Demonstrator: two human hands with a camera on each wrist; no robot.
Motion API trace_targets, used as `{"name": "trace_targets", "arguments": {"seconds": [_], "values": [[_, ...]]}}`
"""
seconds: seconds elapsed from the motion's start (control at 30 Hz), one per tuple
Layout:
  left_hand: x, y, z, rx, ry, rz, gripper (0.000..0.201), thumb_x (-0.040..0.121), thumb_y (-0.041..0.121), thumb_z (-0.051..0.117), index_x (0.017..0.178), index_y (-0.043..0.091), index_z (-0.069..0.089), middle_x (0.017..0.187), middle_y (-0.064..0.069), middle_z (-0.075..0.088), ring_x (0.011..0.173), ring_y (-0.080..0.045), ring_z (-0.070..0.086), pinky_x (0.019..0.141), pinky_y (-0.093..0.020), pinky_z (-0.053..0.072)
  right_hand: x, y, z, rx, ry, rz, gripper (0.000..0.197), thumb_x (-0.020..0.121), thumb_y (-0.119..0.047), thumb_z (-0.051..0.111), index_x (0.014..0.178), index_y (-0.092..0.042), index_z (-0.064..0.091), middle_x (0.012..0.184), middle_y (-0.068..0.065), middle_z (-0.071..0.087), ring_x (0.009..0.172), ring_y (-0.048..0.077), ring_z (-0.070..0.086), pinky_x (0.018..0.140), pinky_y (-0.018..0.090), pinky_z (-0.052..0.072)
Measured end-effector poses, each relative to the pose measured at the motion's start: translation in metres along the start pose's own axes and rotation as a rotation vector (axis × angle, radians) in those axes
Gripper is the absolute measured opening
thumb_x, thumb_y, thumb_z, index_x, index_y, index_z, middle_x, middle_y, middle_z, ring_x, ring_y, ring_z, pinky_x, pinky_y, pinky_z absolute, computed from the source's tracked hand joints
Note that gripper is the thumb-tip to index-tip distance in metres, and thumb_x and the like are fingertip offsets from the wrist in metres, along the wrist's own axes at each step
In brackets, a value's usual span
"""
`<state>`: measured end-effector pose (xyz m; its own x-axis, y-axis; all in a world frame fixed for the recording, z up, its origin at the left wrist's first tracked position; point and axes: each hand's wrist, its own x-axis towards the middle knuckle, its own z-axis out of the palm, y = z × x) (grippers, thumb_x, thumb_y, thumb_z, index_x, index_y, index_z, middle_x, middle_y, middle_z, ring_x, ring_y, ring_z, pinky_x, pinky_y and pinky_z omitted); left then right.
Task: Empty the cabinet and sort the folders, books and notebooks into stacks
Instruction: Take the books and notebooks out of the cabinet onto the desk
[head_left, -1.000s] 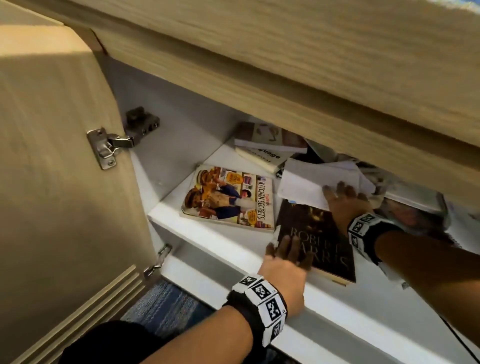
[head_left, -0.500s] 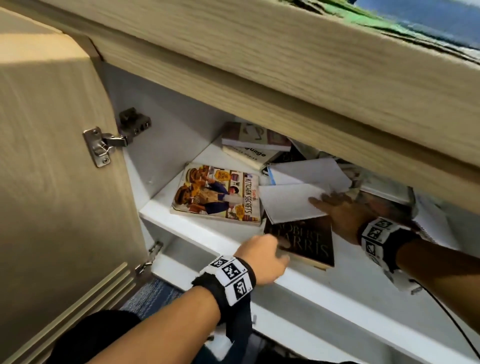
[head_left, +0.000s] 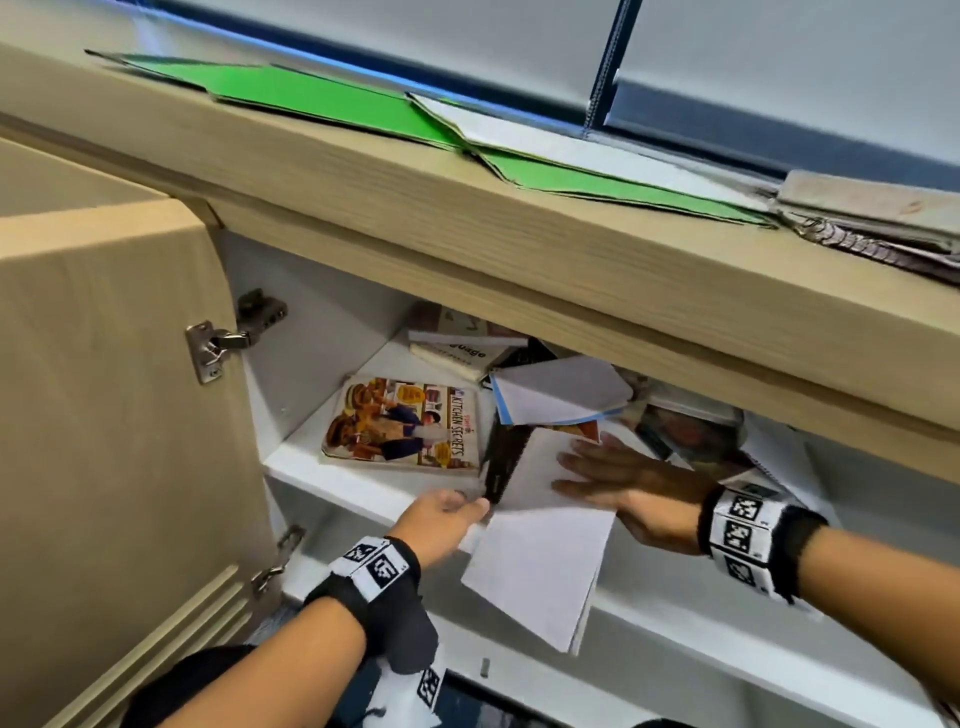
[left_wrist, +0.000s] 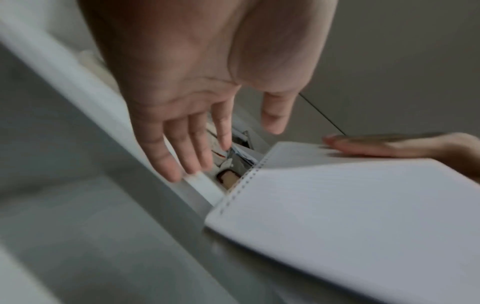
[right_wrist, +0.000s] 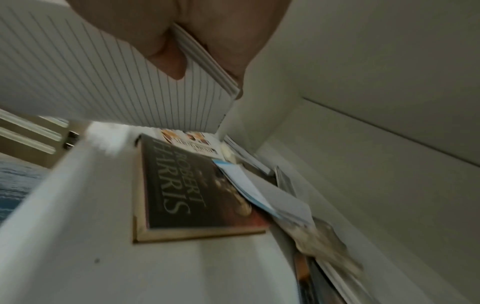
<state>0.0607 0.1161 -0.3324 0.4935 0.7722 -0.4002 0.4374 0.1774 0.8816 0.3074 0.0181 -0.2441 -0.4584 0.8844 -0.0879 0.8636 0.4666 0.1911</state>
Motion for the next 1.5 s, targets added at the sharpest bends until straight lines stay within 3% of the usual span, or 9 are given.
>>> {"name": "trace_targets", "arguments": {"seconds": [0.17, 0.3, 0.4, 0.47, 0.57, 0.8, 1.1, 1.23, 1.5], "values": [[-0.024, -0.005, 0.002, -0.463, -0.269, -0.079, 0.035, 0.088, 0.032, 0.067, 0.116, 0.012, 0.065, 0.106, -0.007, 0.074, 0.099, -0.025, 0.070, 0.094, -0.041, 0.051, 0.019, -0.019, -0.004, -0.127, 0.028, -0.066, 0.053, 0.089, -0.021, 0.040, 0.142, -0.017, 0.046, 0.147, 0.014, 0.044, 0.138, 0.035, 0.033, 0.109, 0.052, 0.022], [-0.022, -0.011, -0.013, -0.654, -0.117, -0.041, 0.029, 0.089, 0.018, 0.067, 0.116, 0.007, 0.064, 0.105, -0.016, 0.073, 0.099, -0.034, 0.069, 0.094, -0.048, 0.052, 0.040, -0.020, -0.004, -0.146, 0.127, 0.113, 0.056, 0.090, -0.013, 0.050, 0.144, -0.021, 0.043, 0.148, 0.008, 0.044, 0.135, 0.026, 0.045, 0.113, 0.040, 0.026], [-0.017, -0.023, -0.032, -0.687, 0.008, -0.013, 0.029, 0.092, 0.013, 0.063, 0.120, 0.007, 0.061, 0.107, -0.017, 0.072, 0.100, -0.035, 0.069, 0.093, -0.048, 0.052, 0.065, -0.021, -0.008, 0.319, 0.059, 0.617, 0.063, 0.095, -0.006, 0.040, 0.152, -0.025, 0.023, 0.151, 0.006, 0.040, 0.127, 0.025, 0.050, 0.100, 0.028, 0.044], [-0.015, -0.036, -0.043, -0.678, 0.067, -0.012, 0.028, 0.093, 0.009, 0.061, 0.121, 0.006, 0.060, 0.109, -0.016, 0.072, 0.100, -0.035, 0.068, 0.092, -0.048, 0.052, 0.091, -0.014, 0.001, 0.675, 0.096, 0.847, 0.053, 0.096, -0.016, 0.044, 0.148, -0.019, 0.034, 0.129, 0.010, 0.060, 0.090, 0.022, 0.060, 0.070, 0.020, 0.046], [-0.015, -0.058, -0.063, -0.615, 0.133, -0.017, 0.026, 0.093, 0.004, 0.060, 0.119, 0.007, 0.060, 0.109, -0.015, 0.071, 0.099, -0.033, 0.068, 0.093, -0.047, 0.052, 0.144, -0.018, 0.015, 1.177, 0.100, 1.001, 0.046, 0.094, -0.016, 0.054, 0.138, -0.010, 0.045, 0.091, 0.015, 0.056, 0.067, 0.022, 0.051, 0.070, 0.031, 0.043], [-0.008, -0.088, -0.093, -0.527, 0.182, -0.055, 0.014, 0.091, 0.001, 0.060, 0.100, 0.011, 0.065, 0.107, -0.012, 0.071, 0.099, -0.031, 0.067, 0.094, -0.043, 0.051, 0.218, -0.017, 0.039, 1.111, -0.094, 1.108, 0.042, 0.094, -0.021, 0.053, 0.130, 0.000, 0.053, 0.112, 0.010, 0.055, 0.120, 0.034, 0.055, 0.099, 0.041, 0.048], [0.005, -0.104, -0.110, -0.471, 0.167, -0.103, 0.015, 0.091, 0.008, 0.062, 0.105, 0.012, 0.066, 0.106, -0.007, 0.072, 0.098, -0.026, 0.069, 0.094, -0.040, 0.052, 0.254, 0.009, 0.059, 1.177, -0.080, 1.189, 0.048, 0.092, -0.026, 0.054, 0.134, -0.003, 0.052, 0.137, 0.017, 0.052, 0.097, 0.019, 0.048, 0.082, 0.029, 0.043], [0.004, -0.112, -0.112, -0.450, 0.149, -0.121, 0.017, 0.090, 0.014, 0.064, 0.106, 0.017, 0.069, 0.106, -0.001, 0.074, 0.099, -0.023, 0.069, 0.097, -0.044, 0.051, 0.263, 0.002, 0.072, 1.238, -0.103, 1.284, 0.043, 0.076, -0.041, 0.067, 0.105, -0.010, 0.060, 0.116, 0.012, 0.061, 0.103, 0.028, 0.059, 0.094, 0.040, 0.049], [-0.004, -0.108, -0.111, -0.465, 0.122, -0.137, 0.016, 0.090, 0.012, 0.064, 0.105, 0.017, 0.068, 0.105, -0.002, 0.074, 0.099, -0.023, 0.069, 0.098, -0.045, 0.050, 0.256, -0.003, 0.060, 1.342, -0.002, 1.238, 0.052, 0.061, -0.037, 0.081, 0.103, -0.011, 0.066, 0.110, 0.012, 0.068, 0.102, 0.032, 0.065, 0.099, 0.049, 0.049]]}}
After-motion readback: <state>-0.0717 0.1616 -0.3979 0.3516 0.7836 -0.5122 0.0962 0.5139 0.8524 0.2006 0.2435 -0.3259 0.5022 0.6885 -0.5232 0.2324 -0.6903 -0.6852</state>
